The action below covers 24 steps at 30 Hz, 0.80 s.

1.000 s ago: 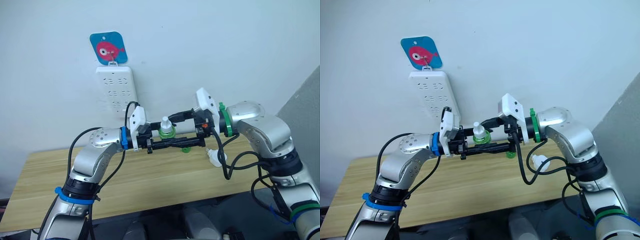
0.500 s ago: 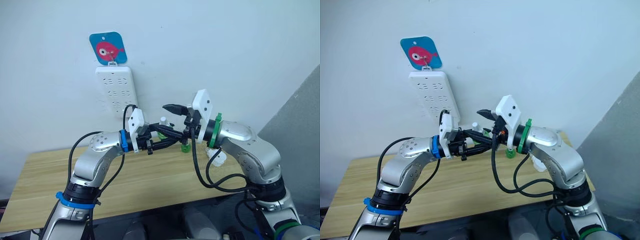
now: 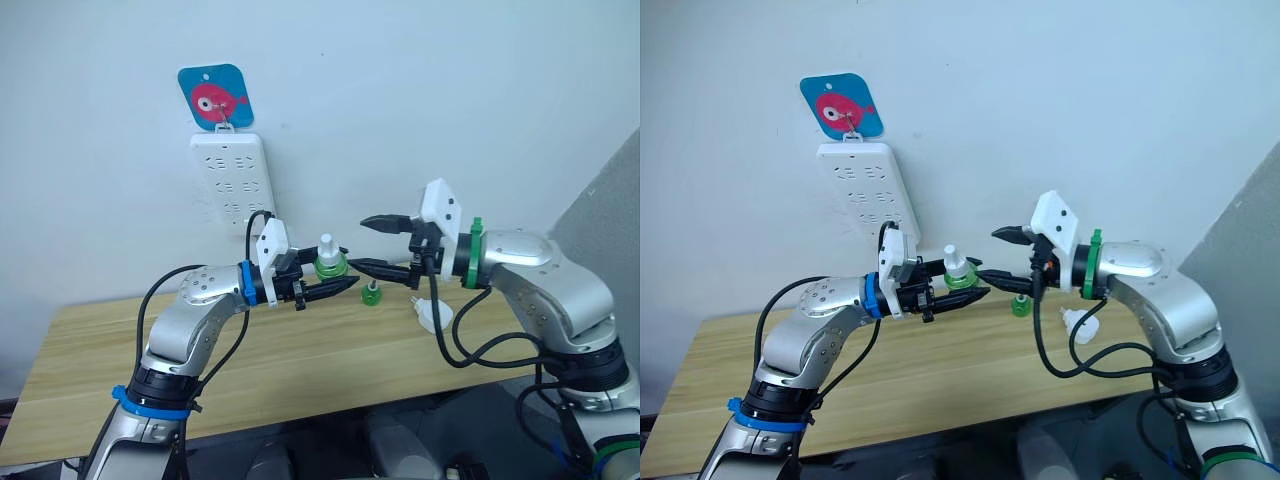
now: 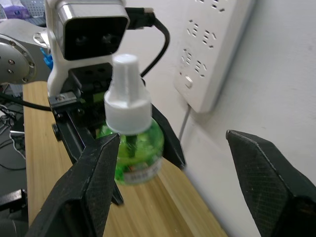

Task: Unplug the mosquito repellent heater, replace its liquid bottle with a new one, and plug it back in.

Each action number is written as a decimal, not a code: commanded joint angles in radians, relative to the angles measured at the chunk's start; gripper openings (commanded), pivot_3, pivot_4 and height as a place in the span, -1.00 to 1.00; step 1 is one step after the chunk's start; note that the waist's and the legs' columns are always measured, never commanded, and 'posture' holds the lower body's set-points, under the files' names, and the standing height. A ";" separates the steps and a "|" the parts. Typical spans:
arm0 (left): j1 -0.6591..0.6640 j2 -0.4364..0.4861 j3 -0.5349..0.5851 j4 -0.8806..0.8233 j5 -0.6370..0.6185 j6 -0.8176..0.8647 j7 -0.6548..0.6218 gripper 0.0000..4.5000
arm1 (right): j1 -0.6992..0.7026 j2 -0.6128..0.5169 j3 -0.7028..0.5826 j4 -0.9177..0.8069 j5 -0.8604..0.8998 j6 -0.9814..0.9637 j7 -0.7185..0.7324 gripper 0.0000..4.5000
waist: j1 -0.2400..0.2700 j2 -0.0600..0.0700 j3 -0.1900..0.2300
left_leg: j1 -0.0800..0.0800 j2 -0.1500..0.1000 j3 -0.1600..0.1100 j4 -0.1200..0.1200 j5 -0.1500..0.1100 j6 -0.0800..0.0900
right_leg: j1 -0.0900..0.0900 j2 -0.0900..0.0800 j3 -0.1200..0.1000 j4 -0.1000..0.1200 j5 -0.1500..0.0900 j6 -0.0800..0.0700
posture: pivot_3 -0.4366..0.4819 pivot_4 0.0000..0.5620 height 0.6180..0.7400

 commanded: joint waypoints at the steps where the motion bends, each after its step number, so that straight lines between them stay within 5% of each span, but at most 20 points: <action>1: -0.003 -0.002 0.017 -0.040 -0.005 -0.027 0.002 0.05 | -0.018 -0.016 -0.033 -0.053 0.067 0.021 0.042 0.59 | 0.000 0.000 0.000 | 0.000 0.000 0.000 0.000 0.000 0.000 | 0.000 0.000 0.000 0.000 0.000 0.000 | -0.51 -0.72 1.00; 15: -0.006 -0.006 -0.001 -0.049 -0.004 -0.029 -0.009 0.05 | -0.071 0.228 0.106 0.005 -0.054 -0.022 -0.162 0.59 | 0.000 0.000 0.000 | 0.000 0.000 0.000 0.000 0.000 0.000 | 0.000 0.000 0.000 0.000 0.000 0.000 | -0.52 -0.74 1.00; 24: 0.004 -0.005 0.003 -0.050 0.002 -0.034 -0.014 0.05 | -0.077 0.142 0.029 0.053 -0.026 -0.020 -0.098 0.59 | 0.000 0.000 0.000 | 0.000 0.000 0.000 0.000 0.000 0.000 | 0.000 0.000 0.000 0.000 0.001 -0.001 | -0.51 -0.74 1.00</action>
